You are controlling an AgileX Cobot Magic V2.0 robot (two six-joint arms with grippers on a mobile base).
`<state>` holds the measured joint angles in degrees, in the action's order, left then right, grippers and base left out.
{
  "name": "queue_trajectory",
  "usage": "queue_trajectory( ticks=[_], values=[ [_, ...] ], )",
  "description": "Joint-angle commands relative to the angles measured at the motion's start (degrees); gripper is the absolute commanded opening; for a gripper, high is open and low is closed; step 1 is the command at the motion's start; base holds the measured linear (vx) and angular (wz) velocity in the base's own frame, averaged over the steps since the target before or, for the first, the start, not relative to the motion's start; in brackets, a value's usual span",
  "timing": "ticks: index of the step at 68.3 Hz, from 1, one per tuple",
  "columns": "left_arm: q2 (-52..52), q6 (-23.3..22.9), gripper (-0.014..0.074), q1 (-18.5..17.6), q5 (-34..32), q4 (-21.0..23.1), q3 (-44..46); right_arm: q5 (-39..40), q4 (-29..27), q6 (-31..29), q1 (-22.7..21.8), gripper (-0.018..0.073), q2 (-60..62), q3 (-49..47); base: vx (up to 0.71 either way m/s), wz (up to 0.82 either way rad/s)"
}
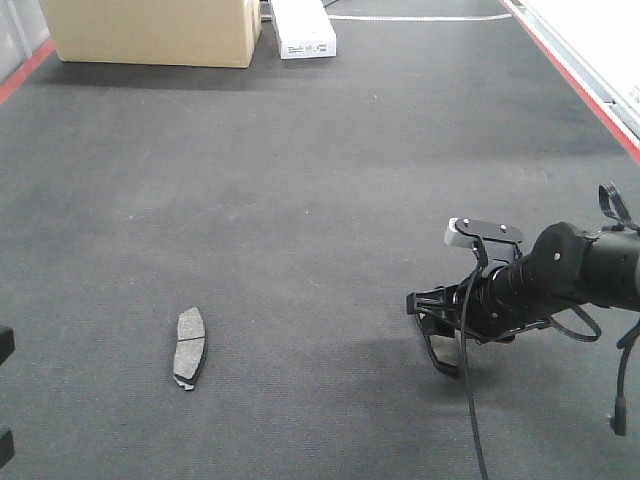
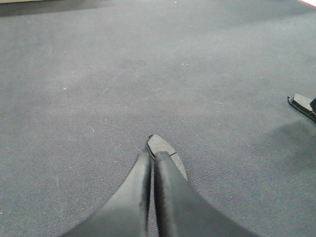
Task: Move and align brake pads A on conveyor
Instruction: 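Open the right gripper to set its pad beside the first pad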
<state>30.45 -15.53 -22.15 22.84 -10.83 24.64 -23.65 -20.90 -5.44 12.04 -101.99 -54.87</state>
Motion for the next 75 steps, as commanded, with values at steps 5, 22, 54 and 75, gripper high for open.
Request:
queue_trajectory(
  ticks=[5, 22, 54, 75],
  values=[
    [0.0, 0.0, -0.0006, -0.3, -3.9, -0.3, 1.5, 0.3, 0.3, -0.2, -0.1, 0.0405, 5.7, -1.8, 0.0, 0.0],
    [0.0, 0.0, -0.0006, -0.3, -3.9, -0.3, 1.5, -4.2, 10.8, 0.5, -0.1, 0.0308, 17.1, -1.8, 0.0, 0.0],
    [0.0, 0.0, -0.0006, -0.3, -3.9, -0.3, 1.5, -16.7, 12.6, -1.3, -0.1, -0.0008, 37.1, -1.4, 0.0, 0.0],
    [0.0, -0.1, -0.0006, -0.3, -3.9, -0.2, 1.5, -11.2, 12.8, -1.3, -0.1, -0.0008, 50.1, 12.3, 0.0, 0.0]
  ],
)
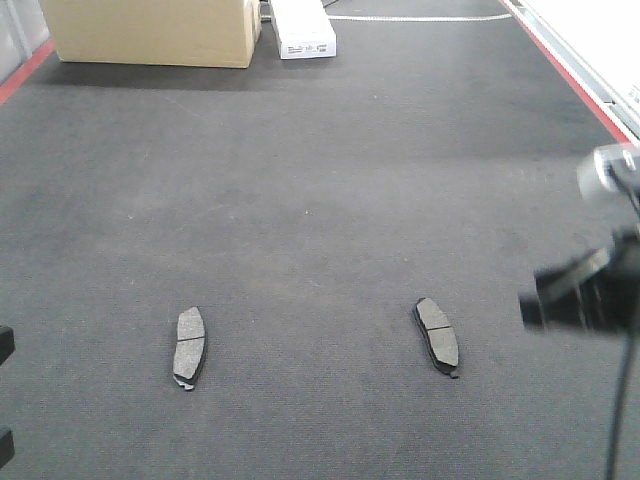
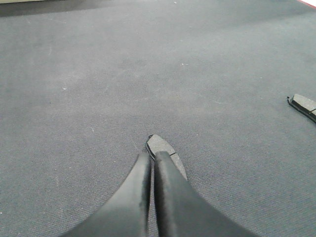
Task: Move and align brake pads A on conveyor
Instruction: 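Raise the open right gripper away from the placed pad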
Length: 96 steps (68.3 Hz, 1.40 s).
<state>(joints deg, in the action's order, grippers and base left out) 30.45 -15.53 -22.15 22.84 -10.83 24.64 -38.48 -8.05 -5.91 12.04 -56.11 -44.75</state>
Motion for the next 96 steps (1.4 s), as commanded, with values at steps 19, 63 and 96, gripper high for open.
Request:
queue_trajectory(
  ticks=[19, 63, 96],
  values=[
    [0.0, -0.1, -0.0006, -0.3, -3.9, -0.2, 1.5, 3.7, 0.4, -1.0, -0.1, -0.0008, 18.9, 13.0, 0.0, 0.0],
    [0.0, -0.1, -0.0006, -0.3, -3.9, -0.2, 1.5, 3.2, 0.2, -1.0, -0.1, -0.0008, 24.1, 14.5, 0.0, 0.0],
    [0.0, -0.1, -0.0006, -0.3, -3.9, -0.2, 1.5, 3.2, 0.1, -1.0, -0.1, -0.0008, 24.1, 14.5, 0.0, 0.0]
  ],
)
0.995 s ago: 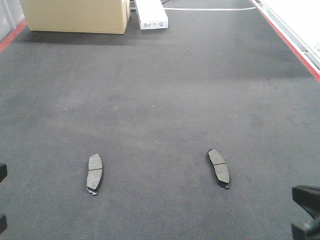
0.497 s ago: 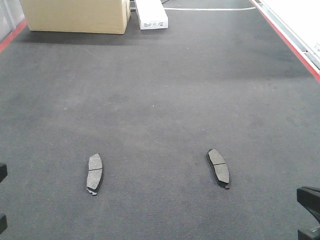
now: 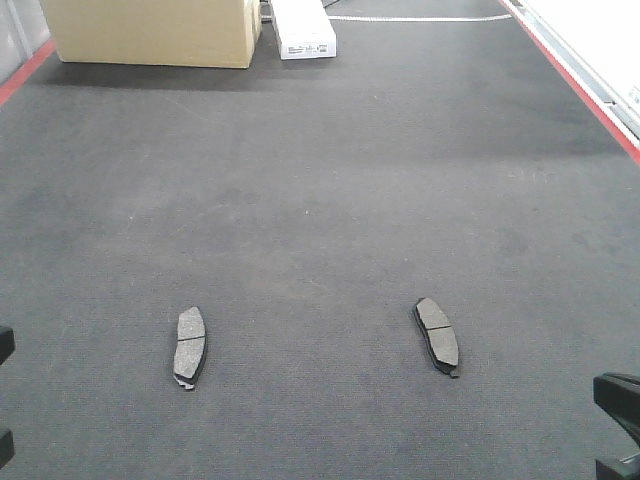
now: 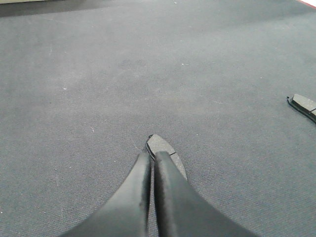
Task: Move and align brake pads A on conveyor
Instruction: 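Raise the open right gripper away from the placed pad, then drive the base back from the conveyor and turn away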
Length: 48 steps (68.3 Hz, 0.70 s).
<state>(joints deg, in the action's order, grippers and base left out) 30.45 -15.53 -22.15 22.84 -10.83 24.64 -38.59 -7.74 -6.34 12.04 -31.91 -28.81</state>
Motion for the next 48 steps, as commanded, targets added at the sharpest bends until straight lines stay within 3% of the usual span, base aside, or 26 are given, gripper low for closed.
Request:
queue_trajectory(
  ticks=[1, 48],
  values=[
    [0.0, -0.1, -0.0006, -0.3, -3.9, -0.2, 1.5, 3.4, -0.2, -0.6, -0.1, -0.0008, -0.1, -1.5, 0.0, 0.0],
    [0.0, -0.1, -0.0006, -0.3, -3.9, -0.2, 1.5, 3.4, -0.2, -0.6, -0.1, -0.0008, -0.1, -1.5, -0.08, -0.02]
  ],
)
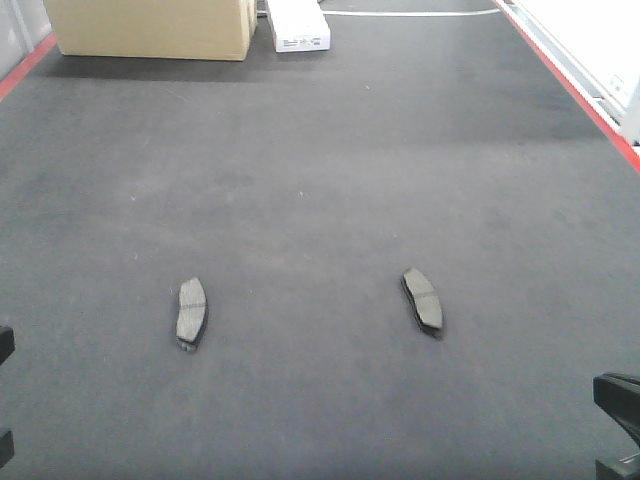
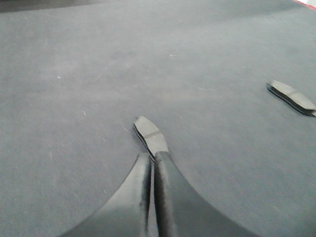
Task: Move and align brake pads A on conveyor
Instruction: 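Drive the base back from the conveyor and turn away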
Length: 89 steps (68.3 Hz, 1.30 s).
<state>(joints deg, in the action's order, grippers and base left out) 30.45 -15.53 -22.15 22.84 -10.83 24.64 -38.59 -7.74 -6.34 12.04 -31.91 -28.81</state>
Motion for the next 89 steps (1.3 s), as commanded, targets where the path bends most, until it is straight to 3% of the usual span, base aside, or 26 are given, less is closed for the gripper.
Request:
queue_trajectory(
  ticks=[1, 89],
  values=[
    [0.0, -0.1, -0.0006, -0.3, -3.9, -0.2, 1.5, 3.4, -0.2, -0.6, -0.1, -0.0008, -0.1, -1.5, -0.19, -0.07],
    [0.0, -0.1, -0.0006, -0.3, -3.9, -0.2, 1.5, 3.3, -0.2, -0.6, -0.1, -0.0008, -0.1, -1.5, -0.2, 0.01]
  ],
)
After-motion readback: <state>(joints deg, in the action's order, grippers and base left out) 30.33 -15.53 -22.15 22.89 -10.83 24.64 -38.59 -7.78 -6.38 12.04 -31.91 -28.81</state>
